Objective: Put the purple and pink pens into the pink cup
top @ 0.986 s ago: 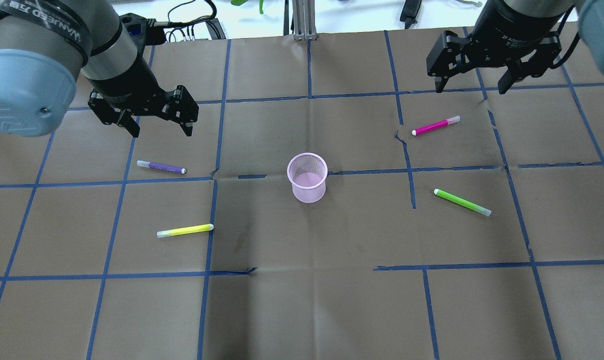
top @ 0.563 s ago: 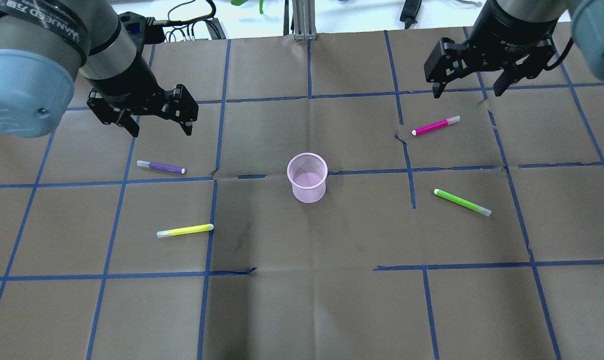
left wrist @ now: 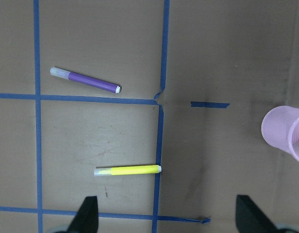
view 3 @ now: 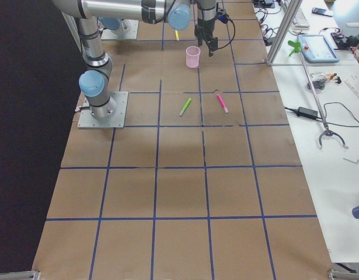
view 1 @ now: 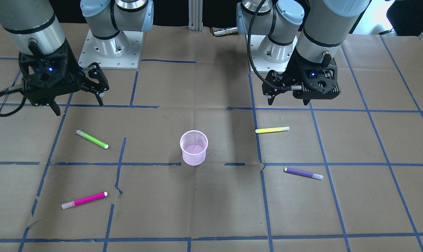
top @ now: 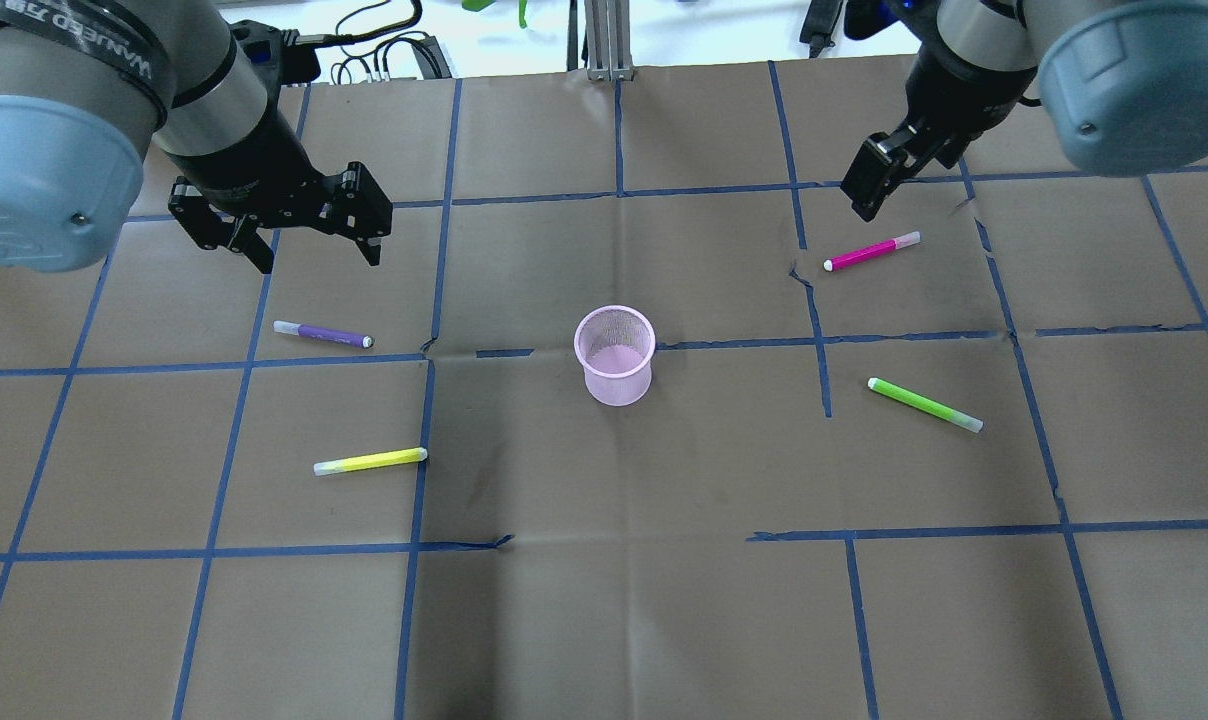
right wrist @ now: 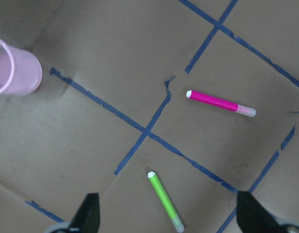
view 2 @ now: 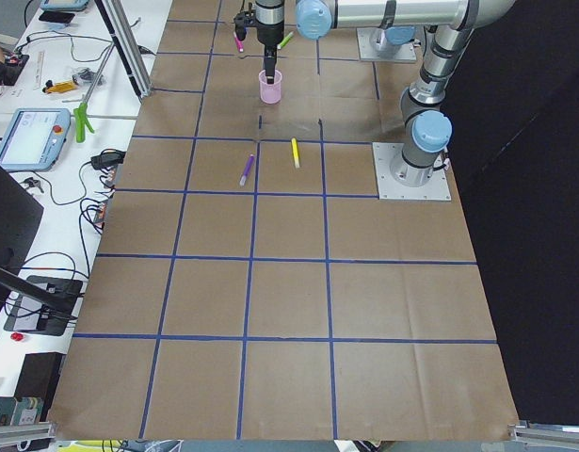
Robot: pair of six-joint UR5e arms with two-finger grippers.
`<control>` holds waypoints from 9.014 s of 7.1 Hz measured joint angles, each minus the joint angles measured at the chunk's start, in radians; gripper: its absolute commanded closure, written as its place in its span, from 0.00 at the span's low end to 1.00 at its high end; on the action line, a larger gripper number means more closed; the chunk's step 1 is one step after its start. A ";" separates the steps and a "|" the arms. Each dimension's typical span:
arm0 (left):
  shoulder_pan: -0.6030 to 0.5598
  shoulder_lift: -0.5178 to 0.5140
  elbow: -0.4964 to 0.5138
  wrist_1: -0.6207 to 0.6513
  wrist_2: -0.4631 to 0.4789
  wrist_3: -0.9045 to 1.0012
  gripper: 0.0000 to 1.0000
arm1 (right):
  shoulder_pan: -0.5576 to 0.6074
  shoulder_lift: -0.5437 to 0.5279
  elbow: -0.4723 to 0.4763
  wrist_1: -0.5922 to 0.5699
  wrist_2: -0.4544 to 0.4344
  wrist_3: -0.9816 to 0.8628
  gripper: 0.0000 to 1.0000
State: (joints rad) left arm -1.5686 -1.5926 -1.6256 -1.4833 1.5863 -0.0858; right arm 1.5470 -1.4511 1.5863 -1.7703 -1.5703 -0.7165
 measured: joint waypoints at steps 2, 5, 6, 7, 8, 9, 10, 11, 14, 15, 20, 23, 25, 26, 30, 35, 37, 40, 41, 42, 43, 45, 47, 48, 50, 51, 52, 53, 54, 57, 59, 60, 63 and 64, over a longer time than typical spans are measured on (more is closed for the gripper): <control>0.013 0.001 -0.003 -0.001 -0.001 -0.091 0.01 | -0.003 0.109 0.037 -0.111 -0.006 -0.281 0.00; 0.070 -0.001 -0.005 -0.010 -0.015 -0.213 0.01 | -0.010 0.261 0.060 -0.307 -0.067 -0.675 0.00; 0.087 0.000 -0.006 -0.011 -0.016 -0.350 0.01 | -0.013 0.307 0.061 -0.380 -0.076 -0.779 0.00; 0.104 0.000 -0.009 -0.011 -0.016 -0.505 0.01 | -0.016 0.342 0.062 -0.426 -0.078 -0.846 0.00; 0.125 0.001 -0.011 -0.010 -0.018 -0.632 0.01 | -0.017 0.370 0.062 -0.457 -0.079 -0.930 0.00; 0.152 0.001 -0.012 -0.007 -0.018 -0.731 0.01 | -0.018 0.394 0.063 -0.480 -0.081 -1.025 0.01; 0.188 0.001 -0.017 -0.003 -0.022 -0.812 0.01 | -0.019 0.411 0.062 -0.492 -0.080 -1.113 0.02; 0.223 -0.001 -0.021 -0.001 -0.036 -0.873 0.01 | -0.019 0.426 0.061 -0.497 -0.077 -1.181 0.07; 0.274 -0.043 -0.026 0.002 -0.059 -1.013 0.01 | -0.019 0.451 0.059 -0.503 -0.077 -1.228 0.19; 0.272 -0.076 -0.026 0.007 -0.057 -1.025 0.01 | -0.019 0.454 0.057 -0.509 -0.077 -1.224 0.18; 0.112 -0.295 -0.065 0.338 0.268 -1.239 0.01 | -0.019 0.484 0.046 -0.546 -0.076 -1.215 0.44; 0.028 -0.452 -0.076 0.506 0.423 -1.403 0.01 | -0.019 0.482 0.046 -0.550 -0.080 -1.215 0.62; -0.005 -0.506 -0.124 0.605 0.478 -1.463 0.01 | -0.017 0.479 0.047 -0.551 -0.081 -1.215 0.78; -0.012 -0.506 -0.170 0.673 0.500 -1.461 0.01 | -0.017 0.477 0.047 -0.551 -0.082 -1.215 0.87; -0.014 -0.525 -0.265 0.819 0.543 -1.446 0.01 | -0.018 0.471 0.047 -0.551 -0.082 -1.215 0.67; -0.012 -0.522 -0.279 0.869 0.544 -1.435 0.22 | -0.017 0.478 0.046 -0.552 -0.080 -1.209 0.53; -0.011 -0.525 -0.281 0.892 0.545 -1.431 0.30 | -0.017 0.481 0.046 -0.552 -0.081 -1.209 0.55; -0.011 -0.526 -0.281 0.896 0.546 -1.430 0.60 | -0.018 0.485 0.046 -0.552 -0.083 -1.209 0.66; -0.012 -0.526 -0.281 0.895 0.545 -1.430 0.68 | -0.018 0.485 0.047 -0.551 -0.083 -1.209 0.76; -0.012 -0.527 -0.281 0.894 0.544 -1.430 0.74 | -0.018 0.485 0.047 -0.551 -0.083 -1.209 0.87; -0.013 -0.527 -0.281 0.893 0.543 -1.430 0.79 | -0.018 0.482 0.047 -0.550 -0.083 -1.210 0.90; -0.013 -0.526 -0.281 0.889 0.541 -1.430 0.97 | -0.018 0.474 0.046 -0.548 -0.083 -1.210 0.93; -0.014 -0.526 -0.281 0.887 0.538 -1.430 0.98 | -0.019 0.419 0.039 -0.544 -0.072 -1.207 0.94; -0.014 -0.522 -0.281 0.886 0.538 -1.429 0.98 | -0.018 0.362 0.043 -0.529 -0.026 -1.185 0.94; -0.013 -0.483 -0.279 0.877 0.538 -1.407 0.98 | -0.009 0.251 0.058 -0.478 0.169 -1.050 0.95; -0.009 -0.448 -0.276 0.848 0.534 -1.393 0.98 | 0.002 0.204 0.067 -0.466 0.281 -0.959 0.95; -0.003 -0.397 -0.269 0.788 0.514 -1.379 0.98 | 0.023 0.166 0.077 -0.466 0.391 -0.869 0.95; 0.006 -0.334 -0.262 0.715 0.470 -1.369 0.98 | 0.048 0.143 0.082 -0.477 0.487 -0.786 0.95; 0.020 -0.266 -0.253 0.631 0.410 -1.362 0.99 | 0.078 0.134 0.084 -0.515 0.569 -0.709 0.95; 0.056 -0.085 -0.161 0.321 0.195 -1.357 0.99 | 0.181 0.130 0.128 -0.692 0.735 -0.514 0.95; 0.056 -0.022 -0.050 0.108 0.103 -1.367 0.99 | 0.207 0.127 0.282 -0.883 0.763 -0.470 0.95; 0.053 -0.014 0.001 0.028 0.071 -1.387 0.99 | 0.206 0.126 0.354 -0.961 0.773 -0.463 0.95; 0.045 -0.020 0.058 -0.055 0.011 -1.448 0.99 | 0.210 0.127 0.435 -1.014 0.785 -0.418 0.95; 0.044 -0.022 0.061 -0.057 0.006 -1.460 0.99 | 0.210 0.128 0.453 -1.020 0.785 -0.411 0.95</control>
State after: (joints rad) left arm -1.5243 -1.6147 -1.5644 -1.5405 1.5923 -1.5458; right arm 1.7570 -1.3228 2.0397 -2.7906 -0.7854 -1.1274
